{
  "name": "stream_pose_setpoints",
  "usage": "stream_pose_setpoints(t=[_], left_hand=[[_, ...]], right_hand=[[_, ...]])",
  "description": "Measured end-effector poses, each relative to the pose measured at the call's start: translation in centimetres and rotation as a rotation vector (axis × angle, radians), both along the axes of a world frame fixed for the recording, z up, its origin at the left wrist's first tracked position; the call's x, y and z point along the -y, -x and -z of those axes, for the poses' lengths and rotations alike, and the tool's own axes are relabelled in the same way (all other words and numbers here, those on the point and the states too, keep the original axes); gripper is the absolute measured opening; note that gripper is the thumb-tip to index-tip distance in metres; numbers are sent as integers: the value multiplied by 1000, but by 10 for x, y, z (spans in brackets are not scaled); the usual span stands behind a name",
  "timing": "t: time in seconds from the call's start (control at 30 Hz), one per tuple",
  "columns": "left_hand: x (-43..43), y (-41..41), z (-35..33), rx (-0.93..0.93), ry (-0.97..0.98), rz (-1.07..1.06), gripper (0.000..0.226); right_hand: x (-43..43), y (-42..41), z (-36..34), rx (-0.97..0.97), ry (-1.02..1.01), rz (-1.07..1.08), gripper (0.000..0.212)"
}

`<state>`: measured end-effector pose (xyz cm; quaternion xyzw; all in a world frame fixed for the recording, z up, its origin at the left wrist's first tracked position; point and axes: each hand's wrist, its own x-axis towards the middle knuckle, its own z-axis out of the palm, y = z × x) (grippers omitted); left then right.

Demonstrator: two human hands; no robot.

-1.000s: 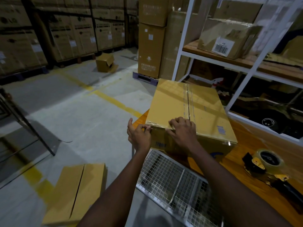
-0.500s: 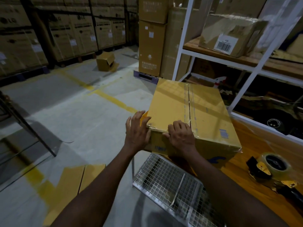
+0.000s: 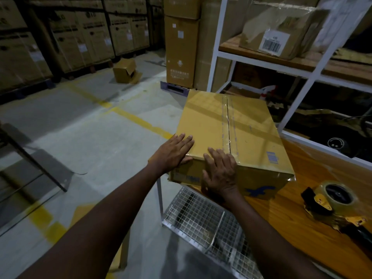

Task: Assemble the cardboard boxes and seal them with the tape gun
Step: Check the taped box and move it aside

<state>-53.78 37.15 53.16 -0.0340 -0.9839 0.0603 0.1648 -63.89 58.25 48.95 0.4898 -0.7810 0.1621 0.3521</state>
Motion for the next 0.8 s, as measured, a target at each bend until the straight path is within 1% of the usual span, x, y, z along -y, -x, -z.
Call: stream_pose_setpoints(t=[0.07, 0.1, 0.2, 0.27, 0.33, 0.4, 0.47, 0.53, 0.6, 0.7, 0.8], left_hand=[[-5, -1, 0, -1, 31, -17, 64], [-10, -1, -1, 3, 41, -47, 66], [-32, 9, -14, 47, 15, -140, 74], [-46, 22, -21, 77, -8, -139, 81], [-53, 25, -20, 156, 1, -145, 84], [-56, 24, -13, 167, 20, -161, 82], [-55, 23, -9, 131, 25, -152, 79], [-53, 25, -7, 122, 20, -134, 75], [-51, 27, -4, 127, 34, -130, 73], [-52, 27, -5, 138, 43, -132, 70], [-54, 25, -8, 151, 39, -157, 70]], right_hand=[[-8, -8, 6, 84, 15, 3, 58], [-10, -12, 5, 140, 58, -21, 56], [-9, -26, -7, 319, 329, -104, 43], [-5, -28, -24, 339, 496, -92, 37], [0, -26, -44, 260, 559, -57, 37], [7, -10, -53, 179, 538, -4, 37], [15, 10, -52, 124, 446, 82, 37], [18, 21, -40, 70, 337, 153, 36], [13, 23, -27, 35, 301, 193, 33], [-1, 24, -12, 50, 292, 237, 27], [-14, 22, -3, 110, 270, 253, 29]])
